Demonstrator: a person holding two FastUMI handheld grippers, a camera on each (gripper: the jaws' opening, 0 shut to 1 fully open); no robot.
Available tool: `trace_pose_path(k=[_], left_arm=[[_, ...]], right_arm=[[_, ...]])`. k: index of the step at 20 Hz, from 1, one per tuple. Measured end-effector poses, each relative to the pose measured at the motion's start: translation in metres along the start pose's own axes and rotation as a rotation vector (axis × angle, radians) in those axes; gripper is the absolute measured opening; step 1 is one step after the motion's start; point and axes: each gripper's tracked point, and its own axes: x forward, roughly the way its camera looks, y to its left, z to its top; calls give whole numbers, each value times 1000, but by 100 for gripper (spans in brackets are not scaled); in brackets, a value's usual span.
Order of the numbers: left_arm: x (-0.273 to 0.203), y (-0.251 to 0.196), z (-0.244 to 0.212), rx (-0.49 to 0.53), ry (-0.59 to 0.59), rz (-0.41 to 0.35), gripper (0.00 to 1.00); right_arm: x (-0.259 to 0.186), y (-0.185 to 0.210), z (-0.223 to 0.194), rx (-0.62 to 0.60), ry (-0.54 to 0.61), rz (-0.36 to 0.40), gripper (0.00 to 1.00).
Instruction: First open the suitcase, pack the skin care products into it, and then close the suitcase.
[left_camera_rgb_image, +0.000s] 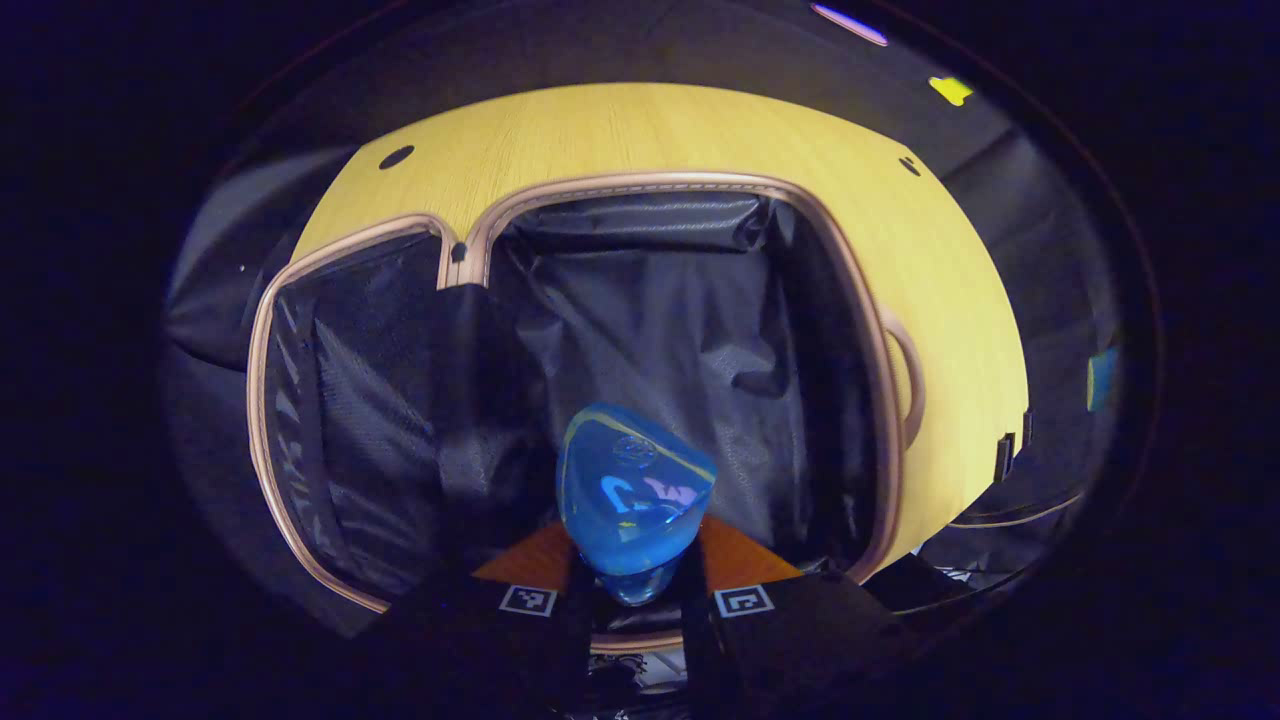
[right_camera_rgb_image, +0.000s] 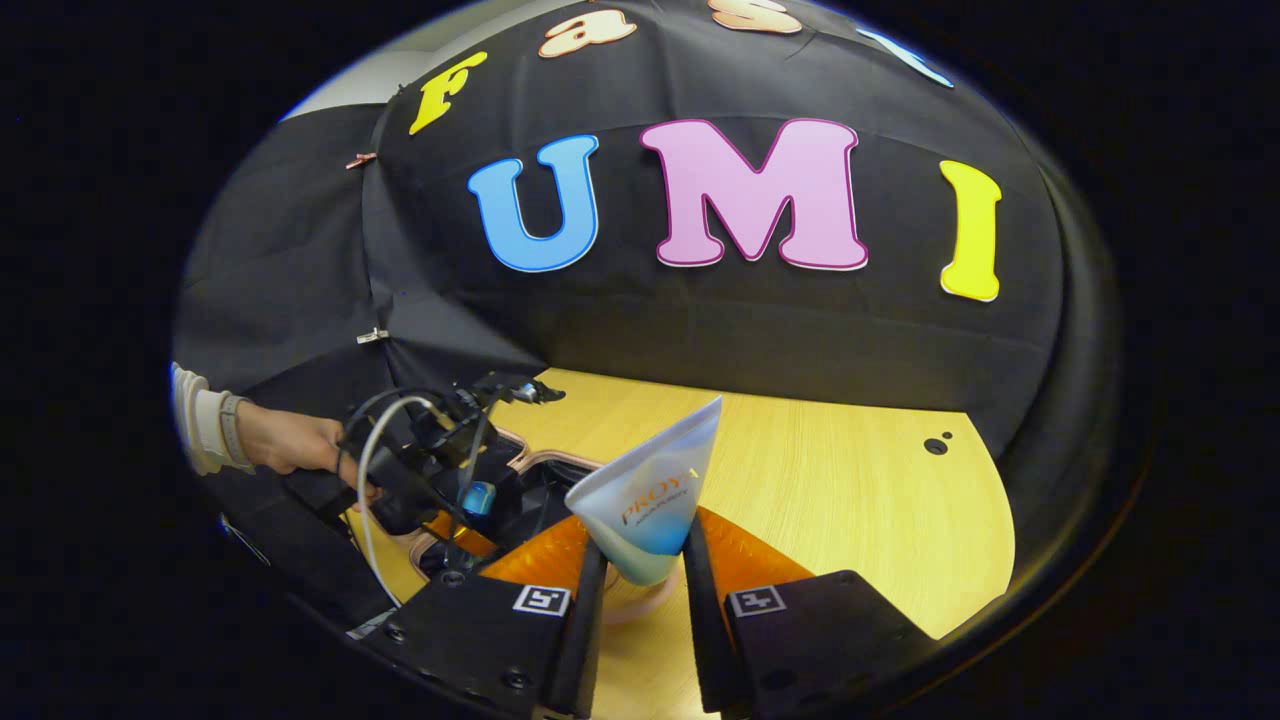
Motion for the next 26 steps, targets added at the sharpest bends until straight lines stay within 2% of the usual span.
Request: trace_pose_path(k=[2,3,4,5,8,10,11,12,13,14,17,18,19,23,24,26], left_arm=[[13,6,-9,-29,54,32,42],[18,4,-14,-43,74,38,46],[22,0,-19,-53,83,29,43],[25,-3,-24,-69,96,25,48],[27,-4,-28,-63,96,17,48],[25,-12,-27,-63,64,-9,65],[14,-13,-23,-72,25,-20,78],[5,-15,-19,-80,-13,-37,84],[-9,-15,-15,-93,-56,-61,89],[-28,-15,-11,-107,-111,-102,91],[-72,8,-8,-135,-231,-151,92],[-86,26,-14,-167,-259,-152,92],[-93,41,-19,-197,-276,-152,93],[-107,123,-59,-349,-300,-77,93],[-109,142,-70,-389,-296,-64,93],[-109,169,-91,-458,-286,-52,93]], right_arm=[[-3,8,-8,-9,19,-2,42],[-3,11,-11,-16,28,-4,42],[-2,14,-17,-21,42,-6,42],[0,17,-21,-18,55,-4,42],[9,29,-30,-12,89,6,42],[17,38,-34,-11,112,22,42],[21,43,-38,-11,131,31,42],[26,47,-43,1,151,43,42],[33,53,-50,31,183,63,36],[38,59,-57,57,215,77,42],[63,75,-86,131,355,105,42],[73,86,-101,147,424,110,36],[78,91,-112,159,484,114,42],[100,122,-160,213,736,85,43],[105,129,-170,231,788,79,46],[103,134,-193,266,924,39,43]])
